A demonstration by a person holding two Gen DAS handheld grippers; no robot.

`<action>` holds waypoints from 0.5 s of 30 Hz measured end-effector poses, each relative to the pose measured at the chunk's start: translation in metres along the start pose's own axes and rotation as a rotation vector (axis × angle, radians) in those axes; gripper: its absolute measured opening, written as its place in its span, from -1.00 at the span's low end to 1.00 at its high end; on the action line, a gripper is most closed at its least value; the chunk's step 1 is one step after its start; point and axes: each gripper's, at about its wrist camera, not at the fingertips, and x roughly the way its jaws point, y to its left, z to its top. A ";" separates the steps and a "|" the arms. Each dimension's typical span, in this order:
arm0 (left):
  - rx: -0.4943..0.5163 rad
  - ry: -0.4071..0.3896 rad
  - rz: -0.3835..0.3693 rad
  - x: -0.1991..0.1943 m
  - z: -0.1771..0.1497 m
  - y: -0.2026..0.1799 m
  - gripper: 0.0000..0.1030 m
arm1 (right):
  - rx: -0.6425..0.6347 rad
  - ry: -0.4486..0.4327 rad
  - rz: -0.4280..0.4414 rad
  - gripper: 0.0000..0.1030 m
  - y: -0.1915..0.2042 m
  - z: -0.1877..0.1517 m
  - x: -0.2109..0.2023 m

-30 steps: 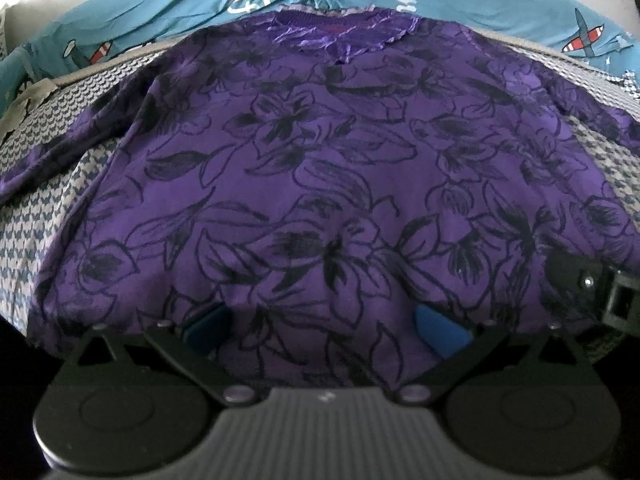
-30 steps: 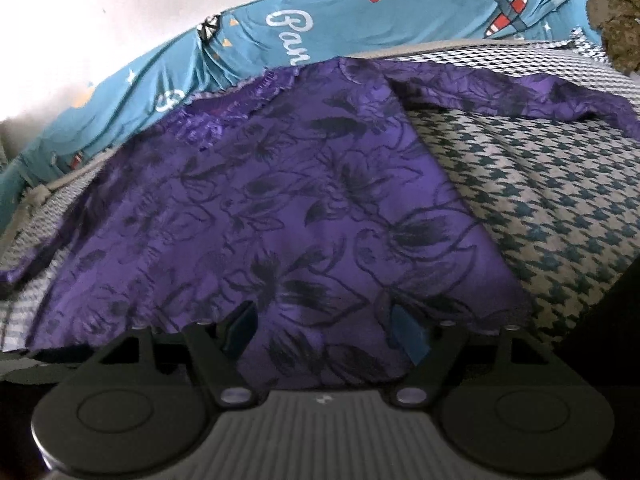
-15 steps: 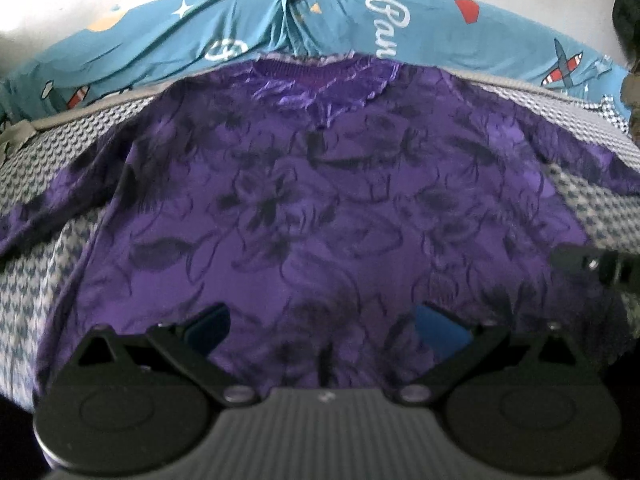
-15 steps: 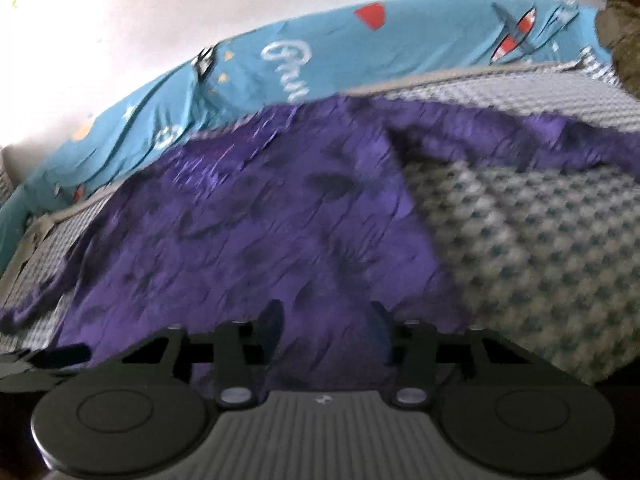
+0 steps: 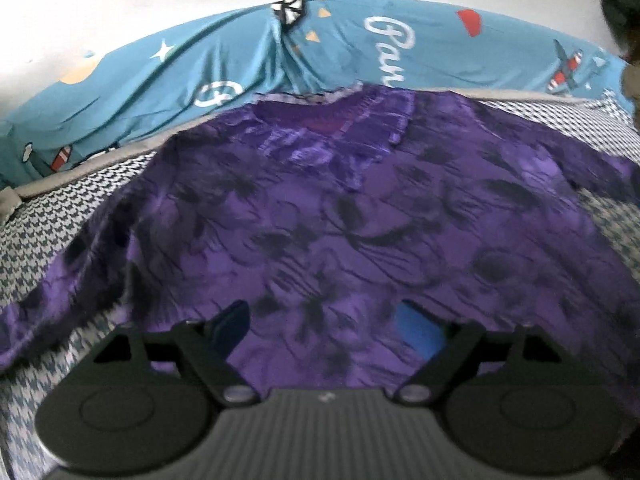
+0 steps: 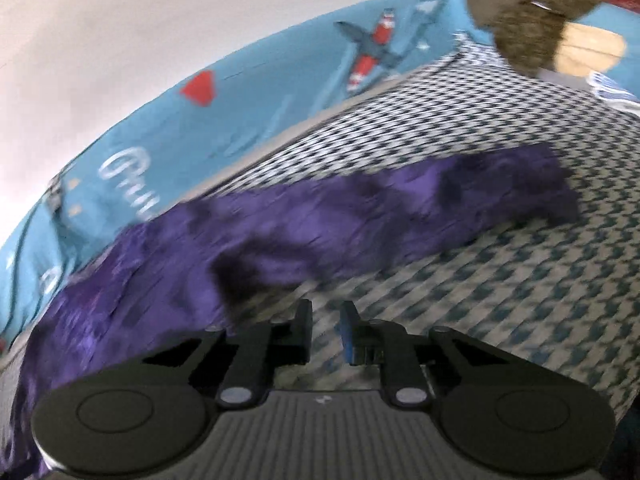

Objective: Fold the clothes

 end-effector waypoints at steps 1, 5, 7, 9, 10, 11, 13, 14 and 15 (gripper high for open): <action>-0.009 -0.002 0.009 0.005 0.003 0.005 0.59 | 0.021 0.000 -0.016 -0.67 -0.005 0.005 0.003; -0.055 -0.011 0.047 0.022 0.016 0.024 0.53 | 0.130 -0.003 -0.055 -0.67 -0.030 0.021 0.013; -0.088 -0.010 0.051 0.030 0.020 0.034 0.47 | 0.187 -0.005 -0.072 -0.67 -0.042 0.028 0.018; -0.119 -0.010 0.048 0.035 0.023 0.042 0.46 | 0.243 -0.007 -0.090 -0.67 -0.055 0.035 0.022; -0.132 -0.014 0.054 0.037 0.024 0.045 0.46 | 0.272 -0.007 -0.098 -0.67 -0.061 0.039 0.025; -0.145 -0.018 0.063 0.038 0.025 0.047 0.46 | 0.300 -0.008 -0.107 -0.66 -0.067 0.042 0.027; -0.174 -0.020 0.072 0.038 0.025 0.053 0.47 | 0.362 -0.013 -0.110 -0.66 -0.080 0.046 0.029; -0.190 -0.017 0.070 0.037 0.024 0.056 0.49 | 0.393 -0.016 -0.108 -0.65 -0.087 0.047 0.030; -0.206 -0.014 0.068 0.037 0.024 0.059 0.53 | 0.422 -0.021 -0.107 -0.62 -0.093 0.048 0.030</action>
